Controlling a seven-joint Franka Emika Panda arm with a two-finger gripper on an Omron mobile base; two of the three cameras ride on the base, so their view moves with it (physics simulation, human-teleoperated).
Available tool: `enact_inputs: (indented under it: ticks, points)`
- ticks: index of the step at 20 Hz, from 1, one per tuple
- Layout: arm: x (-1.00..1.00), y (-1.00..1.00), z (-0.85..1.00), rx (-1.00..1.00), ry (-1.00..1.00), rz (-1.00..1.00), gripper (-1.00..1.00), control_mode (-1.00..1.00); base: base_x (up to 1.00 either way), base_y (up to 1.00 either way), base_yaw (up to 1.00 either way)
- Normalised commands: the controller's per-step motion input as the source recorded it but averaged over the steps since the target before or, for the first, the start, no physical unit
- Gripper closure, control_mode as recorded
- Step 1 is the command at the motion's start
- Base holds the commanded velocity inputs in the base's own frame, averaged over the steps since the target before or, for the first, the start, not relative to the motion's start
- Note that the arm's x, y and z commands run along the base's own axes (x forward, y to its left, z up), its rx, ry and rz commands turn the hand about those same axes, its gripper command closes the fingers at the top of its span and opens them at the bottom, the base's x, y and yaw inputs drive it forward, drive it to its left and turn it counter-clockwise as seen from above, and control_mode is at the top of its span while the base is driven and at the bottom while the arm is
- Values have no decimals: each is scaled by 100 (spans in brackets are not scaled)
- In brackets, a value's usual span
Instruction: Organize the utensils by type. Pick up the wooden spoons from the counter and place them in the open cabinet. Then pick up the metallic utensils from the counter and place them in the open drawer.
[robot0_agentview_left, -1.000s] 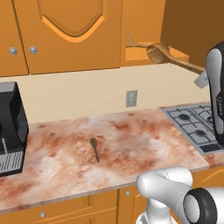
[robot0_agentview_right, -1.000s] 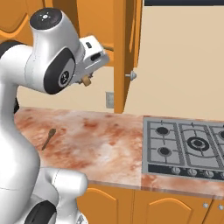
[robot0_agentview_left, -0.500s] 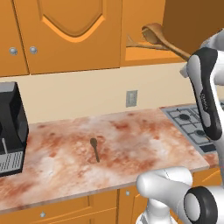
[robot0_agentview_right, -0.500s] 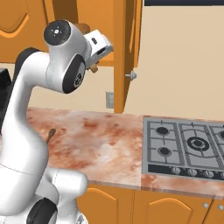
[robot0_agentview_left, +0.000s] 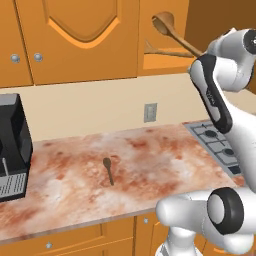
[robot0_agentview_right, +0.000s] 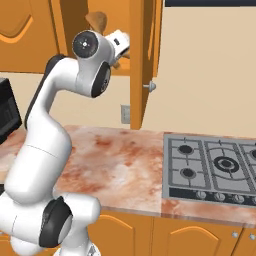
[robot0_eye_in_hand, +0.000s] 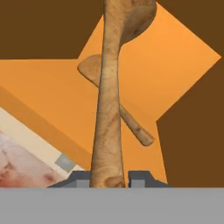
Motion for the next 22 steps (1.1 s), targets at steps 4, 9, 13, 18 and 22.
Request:
enact_inputs:
  ticks: [4,9,13,18,22]
  points:
    - [97,0,10,0,-1,10,100,-100,0,0,0]
    - [81,0,35,0,13,10,100,-100,0,0,0]
    - [66,0,10,0,8,5,100,-100,0,0,0]
    - [66,0,0,-2,4,1,100,-100,0,0,0]
    - [63,0,0,-4,6,1,100,-100,0,0,0]
